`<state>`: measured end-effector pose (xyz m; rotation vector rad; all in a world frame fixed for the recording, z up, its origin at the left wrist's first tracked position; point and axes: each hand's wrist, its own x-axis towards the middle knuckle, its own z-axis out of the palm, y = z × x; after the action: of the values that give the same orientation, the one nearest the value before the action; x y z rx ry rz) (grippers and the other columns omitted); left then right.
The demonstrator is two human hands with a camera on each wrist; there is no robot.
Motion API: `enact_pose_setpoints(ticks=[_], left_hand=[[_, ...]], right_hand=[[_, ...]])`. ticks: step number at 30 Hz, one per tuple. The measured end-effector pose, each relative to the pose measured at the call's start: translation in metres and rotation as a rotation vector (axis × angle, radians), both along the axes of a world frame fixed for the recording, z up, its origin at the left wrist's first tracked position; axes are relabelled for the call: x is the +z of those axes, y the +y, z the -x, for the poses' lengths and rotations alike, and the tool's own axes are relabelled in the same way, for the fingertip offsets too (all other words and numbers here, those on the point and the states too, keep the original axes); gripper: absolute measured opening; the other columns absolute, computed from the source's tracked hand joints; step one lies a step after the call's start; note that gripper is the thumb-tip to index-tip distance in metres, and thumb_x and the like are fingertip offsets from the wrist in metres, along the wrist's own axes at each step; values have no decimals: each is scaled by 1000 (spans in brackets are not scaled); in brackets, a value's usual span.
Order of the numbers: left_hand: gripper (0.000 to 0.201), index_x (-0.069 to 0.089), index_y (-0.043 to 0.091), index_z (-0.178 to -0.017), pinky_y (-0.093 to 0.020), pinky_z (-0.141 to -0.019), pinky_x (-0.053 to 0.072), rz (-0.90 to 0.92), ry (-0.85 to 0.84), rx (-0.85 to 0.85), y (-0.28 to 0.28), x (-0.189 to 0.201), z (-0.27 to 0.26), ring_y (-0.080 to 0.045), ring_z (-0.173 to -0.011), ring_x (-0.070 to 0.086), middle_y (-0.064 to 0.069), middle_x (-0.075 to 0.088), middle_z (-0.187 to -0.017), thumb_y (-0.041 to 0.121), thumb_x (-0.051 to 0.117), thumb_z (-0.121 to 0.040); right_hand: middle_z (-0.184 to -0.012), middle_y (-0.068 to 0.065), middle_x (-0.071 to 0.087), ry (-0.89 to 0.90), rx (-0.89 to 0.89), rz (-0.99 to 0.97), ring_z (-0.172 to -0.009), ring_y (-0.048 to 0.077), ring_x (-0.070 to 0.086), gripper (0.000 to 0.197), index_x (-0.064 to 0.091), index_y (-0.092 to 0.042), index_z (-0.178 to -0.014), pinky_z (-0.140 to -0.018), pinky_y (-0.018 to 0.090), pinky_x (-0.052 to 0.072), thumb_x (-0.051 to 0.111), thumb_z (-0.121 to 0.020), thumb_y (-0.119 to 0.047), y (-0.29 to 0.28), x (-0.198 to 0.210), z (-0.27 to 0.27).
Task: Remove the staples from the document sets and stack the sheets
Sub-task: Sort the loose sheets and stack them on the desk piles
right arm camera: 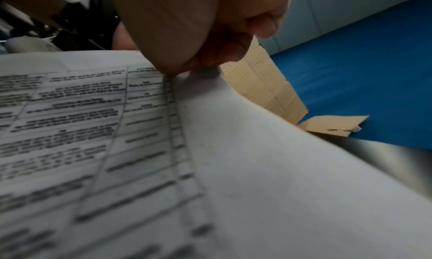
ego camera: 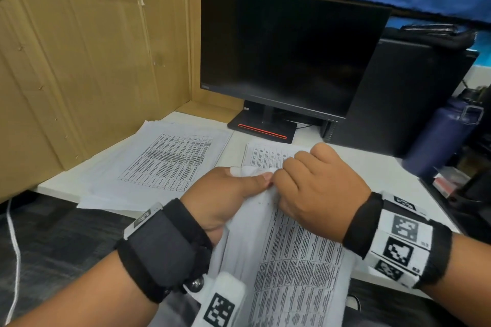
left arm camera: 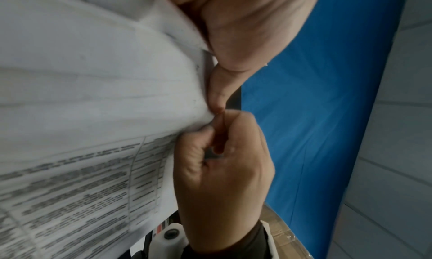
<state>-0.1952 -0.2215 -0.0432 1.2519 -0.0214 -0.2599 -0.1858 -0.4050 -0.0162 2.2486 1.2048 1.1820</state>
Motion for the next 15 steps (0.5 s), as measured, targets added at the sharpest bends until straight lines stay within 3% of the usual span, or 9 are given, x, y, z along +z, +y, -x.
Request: enact_pose_setpoints(ticks=[2,6,8,12,15], left_hand=[[26,79,1,-100,-51,-101,54,24,-36,18,-1,-1,0,-38,-100,71,-26,76,-104,16,83,-79],[16,80,4,-101,-50,-103,52,47,-103,46,-4,0,4,-33,-96,72,-23,77,-102,14,71,-91],[14,81,5,-99,-53,-108,50,48,-134,49,-5,1,6,-33,-100,73,-20,78,-102,15,74,-90],[29,79,3,-105,-57,-111,47,20,-181,5,-5,2,6,-39,-113,71,-22,77,-110,23,73,-85],[27,81,7,-103,-57,-111,47,3,-198,2,-5,2,7,-36,-108,72,-20,78,-108,25,72,-84]], right_hand=[[-66,4,44,96,-57,-119,-57,25,39,8,52,-12,-75,-60,39,35,51,-83,-14,5,-2,0],[-66,-7,31,336,-153,-480,-58,18,28,11,41,-18,-72,-58,32,32,42,-82,-21,20,-8,11],[-65,-8,32,433,-169,-669,-56,17,32,13,37,-18,-72,-54,24,27,42,-83,-22,25,-14,17],[-65,-5,44,571,-127,-995,-60,12,43,11,46,-16,-76,-51,22,36,47,-86,-21,33,-27,24],[-63,-4,47,570,-85,-1145,-59,12,44,11,48,-16,-76,-52,19,35,46,-85,-23,38,-32,27]])
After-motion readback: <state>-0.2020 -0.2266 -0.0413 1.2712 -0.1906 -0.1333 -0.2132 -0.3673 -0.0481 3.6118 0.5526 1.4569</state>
